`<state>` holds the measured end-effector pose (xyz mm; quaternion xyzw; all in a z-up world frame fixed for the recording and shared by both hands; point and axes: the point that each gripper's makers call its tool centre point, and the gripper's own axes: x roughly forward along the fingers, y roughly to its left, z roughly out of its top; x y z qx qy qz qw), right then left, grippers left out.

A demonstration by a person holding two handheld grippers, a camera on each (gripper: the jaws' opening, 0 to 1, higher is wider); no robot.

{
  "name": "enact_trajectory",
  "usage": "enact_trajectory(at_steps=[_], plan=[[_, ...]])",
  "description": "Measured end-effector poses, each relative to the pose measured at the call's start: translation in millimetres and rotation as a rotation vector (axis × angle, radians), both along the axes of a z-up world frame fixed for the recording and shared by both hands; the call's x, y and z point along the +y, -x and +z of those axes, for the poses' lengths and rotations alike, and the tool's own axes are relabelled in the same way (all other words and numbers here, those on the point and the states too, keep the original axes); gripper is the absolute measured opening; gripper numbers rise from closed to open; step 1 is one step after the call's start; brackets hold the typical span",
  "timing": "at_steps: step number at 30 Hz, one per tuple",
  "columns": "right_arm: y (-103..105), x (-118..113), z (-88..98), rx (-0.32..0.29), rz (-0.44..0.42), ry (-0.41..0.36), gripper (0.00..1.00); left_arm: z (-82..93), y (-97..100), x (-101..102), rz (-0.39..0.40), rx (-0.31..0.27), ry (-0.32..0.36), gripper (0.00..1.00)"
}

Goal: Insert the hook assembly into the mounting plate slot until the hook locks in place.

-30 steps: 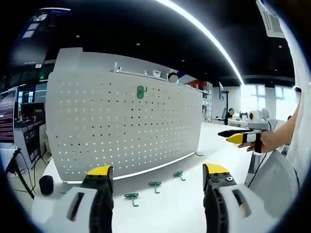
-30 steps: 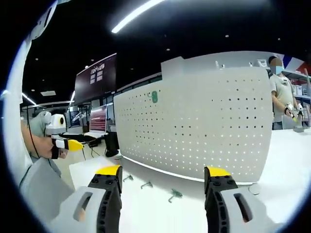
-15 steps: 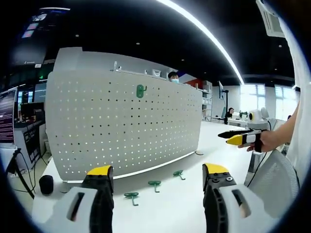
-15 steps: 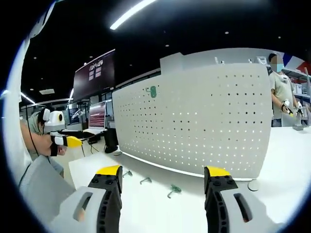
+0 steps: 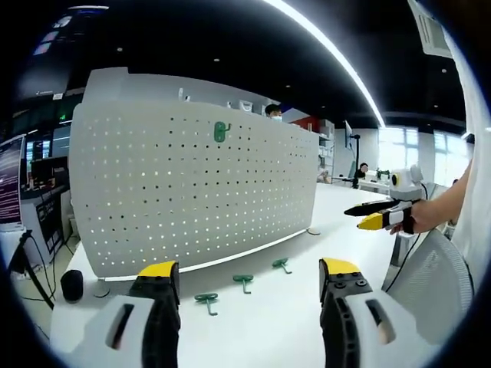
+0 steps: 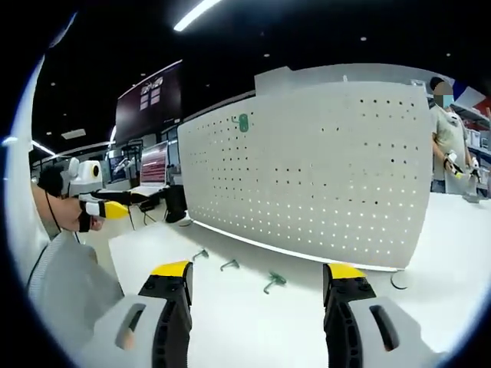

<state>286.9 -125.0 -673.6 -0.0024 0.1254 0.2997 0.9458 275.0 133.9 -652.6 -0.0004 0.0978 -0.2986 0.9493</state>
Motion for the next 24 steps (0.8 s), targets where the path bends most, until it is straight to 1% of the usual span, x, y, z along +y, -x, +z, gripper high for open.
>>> enact_trajectory(at_steps=[3, 11, 17, 24], plan=[[0.0, -0.9, -7.2, 0.024, 0.000, 0.010, 0.67, -3.5, 0.1, 0.3, 0.000, 0.011, -0.003, 0.76], [0.4, -3.8, -16.9, 0.067, -0.012, 0.021, 0.68, -8.6, 0.3, -0.3, -0.002, 0.034, -0.010, 0.75], [0.7, -6.2, -23.5, 0.099, -0.024, 0.019, 0.68, -8.9, 0.5, -1.2, -0.007, 0.033, -0.010, 0.74], [1.9, -5.8, -25.8, 0.112, -0.023, 0.021, 0.68, -10.1, 0.8, -1.4, -0.009, 0.036, -0.010, 0.74]])
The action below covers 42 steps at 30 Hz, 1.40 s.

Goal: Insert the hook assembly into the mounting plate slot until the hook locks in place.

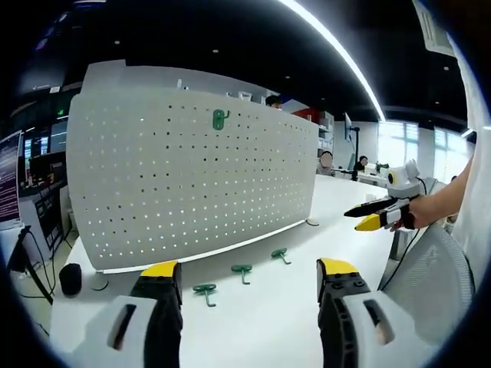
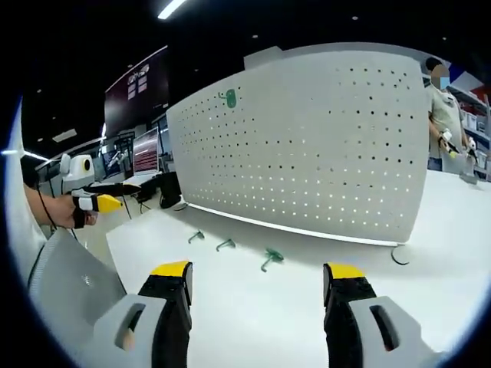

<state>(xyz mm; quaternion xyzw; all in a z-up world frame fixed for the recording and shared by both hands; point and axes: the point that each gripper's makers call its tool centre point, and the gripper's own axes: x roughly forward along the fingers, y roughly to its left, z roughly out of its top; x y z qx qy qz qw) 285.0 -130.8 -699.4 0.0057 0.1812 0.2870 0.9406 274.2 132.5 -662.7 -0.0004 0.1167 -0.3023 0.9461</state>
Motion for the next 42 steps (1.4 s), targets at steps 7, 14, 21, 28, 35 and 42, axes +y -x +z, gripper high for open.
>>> enact_trajectory(at_steps=[7, 14, 21, 28, 35, 42], plan=[[0.7, 0.2, -2.7, 0.012, 0.002, 0.002, 0.68, -4.8, -0.4, 1.3, 0.006, 0.016, -0.011, 0.73], [1.5, 1.1, -4.9, 0.020, 0.008, 0.004, 0.68, -11.6, -0.6, 3.4, 0.017, 0.048, -0.025, 0.72], [1.4, 1.3, -5.8, 0.023, 0.009, 0.006, 0.68, -16.6, -1.1, 4.3, 0.019, 0.068, -0.027, 0.73], [1.4, 1.4, -6.3, 0.027, 0.008, 0.008, 0.68, -18.6, -0.8, 4.6, 0.019, 0.079, -0.033, 0.73], [1.5, 0.9, -7.3, 0.033, 0.006, 0.003, 0.68, -19.3, -0.1, 3.4, 0.015, 0.084, -0.033, 0.73], [2.9, 3.1, -8.8, 0.036, 0.019, 0.010, 0.67, -18.9, -0.7, 0.1, -0.015, 0.076, -0.057, 0.73]])
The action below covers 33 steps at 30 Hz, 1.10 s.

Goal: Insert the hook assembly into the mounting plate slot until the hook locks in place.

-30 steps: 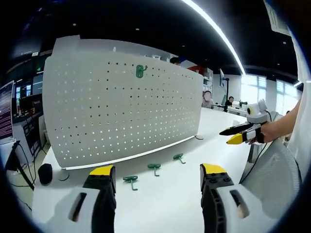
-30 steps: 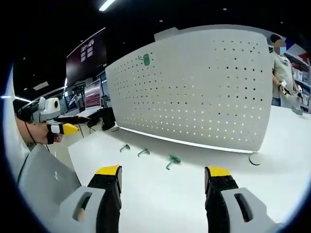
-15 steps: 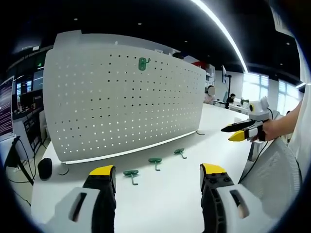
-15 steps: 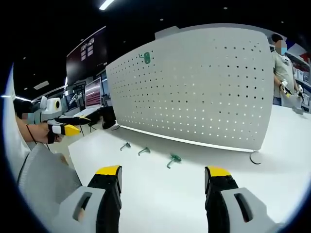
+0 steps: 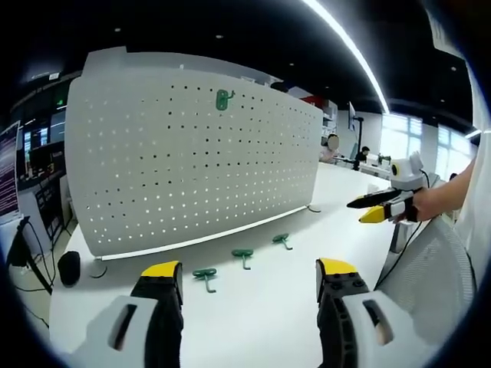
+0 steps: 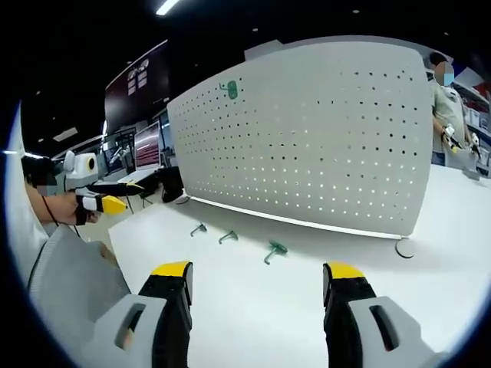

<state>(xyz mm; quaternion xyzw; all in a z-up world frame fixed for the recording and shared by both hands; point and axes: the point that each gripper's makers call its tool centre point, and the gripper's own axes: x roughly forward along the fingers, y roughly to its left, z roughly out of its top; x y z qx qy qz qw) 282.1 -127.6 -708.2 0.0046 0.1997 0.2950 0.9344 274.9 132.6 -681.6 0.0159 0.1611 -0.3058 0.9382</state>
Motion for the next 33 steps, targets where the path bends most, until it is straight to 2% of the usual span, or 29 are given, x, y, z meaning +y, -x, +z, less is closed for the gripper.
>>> enact_trajectory(at_steps=[10, 19, 22, 33], plan=[[0.6, 0.5, -1.7, 0.000, 0.008, 0.012, 0.67, -3.2, -0.6, -3.8, -0.057, 0.003, -0.045, 0.72], [1.6, 1.9, -2.3, 0.007, 0.015, 0.008, 0.66, -9.5, -9.6, 1.9, -0.096, 0.020, -0.118, 0.72], [1.9, 2.3, -2.0, 0.009, 0.015, 0.007, 0.66, -15.1, -11.4, 1.4, -0.136, 0.029, -0.170, 0.71], [2.7, 2.1, -3.4, 0.017, 0.016, 0.005, 0.65, -21.4, -16.9, -5.9, -0.247, 0.034, -0.262, 0.69]])
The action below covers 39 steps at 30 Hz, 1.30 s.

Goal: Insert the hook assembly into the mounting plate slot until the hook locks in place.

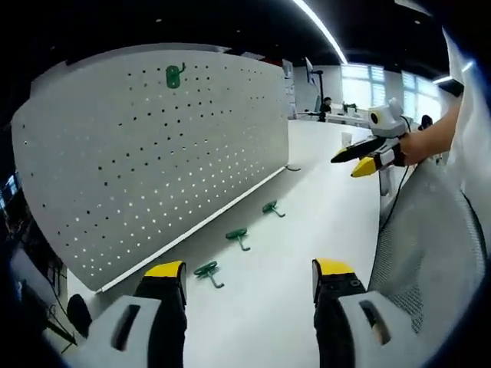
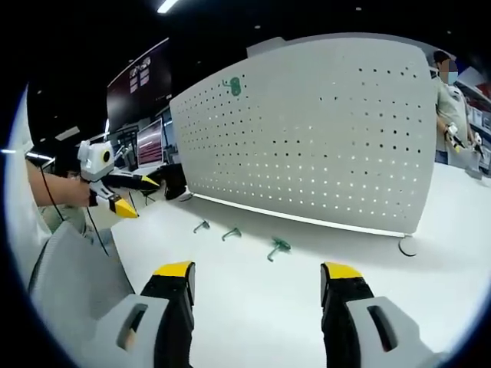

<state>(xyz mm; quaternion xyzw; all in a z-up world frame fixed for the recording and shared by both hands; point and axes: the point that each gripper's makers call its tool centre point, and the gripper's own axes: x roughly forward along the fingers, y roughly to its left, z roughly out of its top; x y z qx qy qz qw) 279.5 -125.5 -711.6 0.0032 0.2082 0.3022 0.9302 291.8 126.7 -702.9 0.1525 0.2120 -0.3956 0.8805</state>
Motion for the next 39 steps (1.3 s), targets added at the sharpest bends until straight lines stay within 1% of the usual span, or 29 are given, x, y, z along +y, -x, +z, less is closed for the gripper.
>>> enact_trajectory(at_steps=[2, 4, 6, 8, 13, 14, 16, 19, 21, 25, 27, 33, 36, 39], plan=[[-0.1, 0.2, 0.2, -0.001, 0.000, 0.001, 0.65, -1.3, -0.1, -2.2, -0.027, 0.002, -0.010, 0.69], [0.2, 0.5, 0.2, 0.001, 0.001, -0.001, 0.64, -1.3, -1.0, -4.1, -0.043, 0.011, -0.001, 0.72], [0.4, 0.2, -0.3, 0.002, 0.001, 0.002, 0.64, -1.8, -1.3, -5.4, -0.055, 0.014, -0.004, 0.75], [0.3, 0.2, 0.4, 0.002, -0.001, -0.003, 0.64, -3.4, -0.7, -6.7, -0.072, 0.025, -0.010, 0.76], [-0.2, -1.5, 0.4, -0.001, -0.006, -0.001, 0.64, -11.5, -0.1, -5.0, -0.115, 0.043, -0.056, 0.77], [-0.5, -2.4, -0.1, 0.000, -0.008, -0.002, 0.64, -12.9, 0.7, -5.4, -0.127, 0.055, -0.058, 0.77], [-0.8, -2.9, 0.1, 0.000, -0.011, -0.004, 0.64, -14.5, -0.2, -5.0, -0.138, 0.060, -0.063, 0.78], [-0.2, -2.5, -1.1, 0.005, -0.009, -0.001, 0.64, -20.0, -1.7, -1.5, -0.171, 0.071, -0.108, 0.80], [-0.1, -2.4, -0.8, 0.004, -0.009, -0.003, 0.64, -21.4, -2.6, -0.4, -0.177, 0.085, -0.111, 0.79], [0.3, -2.1, -2.2, 0.009, -0.005, 0.000, 0.64, -27.0, -4.3, 2.2, -0.214, 0.088, -0.159, 0.79], [0.3, -1.7, -2.1, 0.010, -0.005, -0.001, 0.64, -28.7, -5.2, 2.5, -0.223, 0.094, -0.168, 0.79], [1.4, -0.1, -4.6, 0.015, 0.005, 0.020, 0.64, -33.6, -12.8, 7.4, -0.258, 0.096, -0.224, 0.78], [2.6, 1.7, -7.0, 0.019, 0.017, 0.034, 0.64, -38.2, -15.7, 10.6, -0.292, 0.093, -0.273, 0.78], [3.4, 2.9, -7.4, 0.019, 0.023, 0.041, 0.64, -41.3, -16.7, 10.7, -0.326, 0.100, -0.299, 0.77]])
